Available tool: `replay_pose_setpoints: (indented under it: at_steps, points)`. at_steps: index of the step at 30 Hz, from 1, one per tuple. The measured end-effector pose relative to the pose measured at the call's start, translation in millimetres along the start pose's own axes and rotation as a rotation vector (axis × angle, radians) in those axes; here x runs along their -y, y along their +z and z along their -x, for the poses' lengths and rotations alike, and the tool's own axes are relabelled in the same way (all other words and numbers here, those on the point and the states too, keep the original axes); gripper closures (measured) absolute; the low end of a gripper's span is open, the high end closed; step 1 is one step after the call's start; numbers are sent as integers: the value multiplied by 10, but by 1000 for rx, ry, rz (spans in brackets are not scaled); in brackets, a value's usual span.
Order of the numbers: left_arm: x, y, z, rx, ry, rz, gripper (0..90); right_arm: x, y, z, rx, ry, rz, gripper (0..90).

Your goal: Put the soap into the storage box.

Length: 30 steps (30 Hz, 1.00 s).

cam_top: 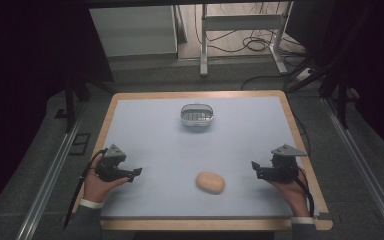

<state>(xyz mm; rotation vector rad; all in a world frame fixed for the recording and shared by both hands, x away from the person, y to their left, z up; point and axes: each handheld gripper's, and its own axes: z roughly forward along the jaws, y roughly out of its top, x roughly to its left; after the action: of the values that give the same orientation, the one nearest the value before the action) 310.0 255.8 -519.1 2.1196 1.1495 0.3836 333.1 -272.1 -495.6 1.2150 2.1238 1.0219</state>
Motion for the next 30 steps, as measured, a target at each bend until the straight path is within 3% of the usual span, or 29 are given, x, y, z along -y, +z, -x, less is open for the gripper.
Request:
replay_pose_setpoints:
  at_steps: [3,7,11,17,19,30]
  points:
    - [-5,-1,-1,-5,9,-5,156,4,-21,34,-19,16,9,93]
    - [-7,-11,-10,-6,10,-2,156,-12,-74,66,-13,19,26,93]
    - [2,-13,-21,-4,11,-4,156,-3,-126,89,-5,53,31,115]
    - [-11,-22,0,4,12,5,156,4,-129,84,1,53,26,123]
    - [-10,-24,-5,2,14,2,155,14,-99,81,12,32,11,123]
    - [-36,-70,-48,1,-1,26,156,84,-60,102,23,53,-10,128]
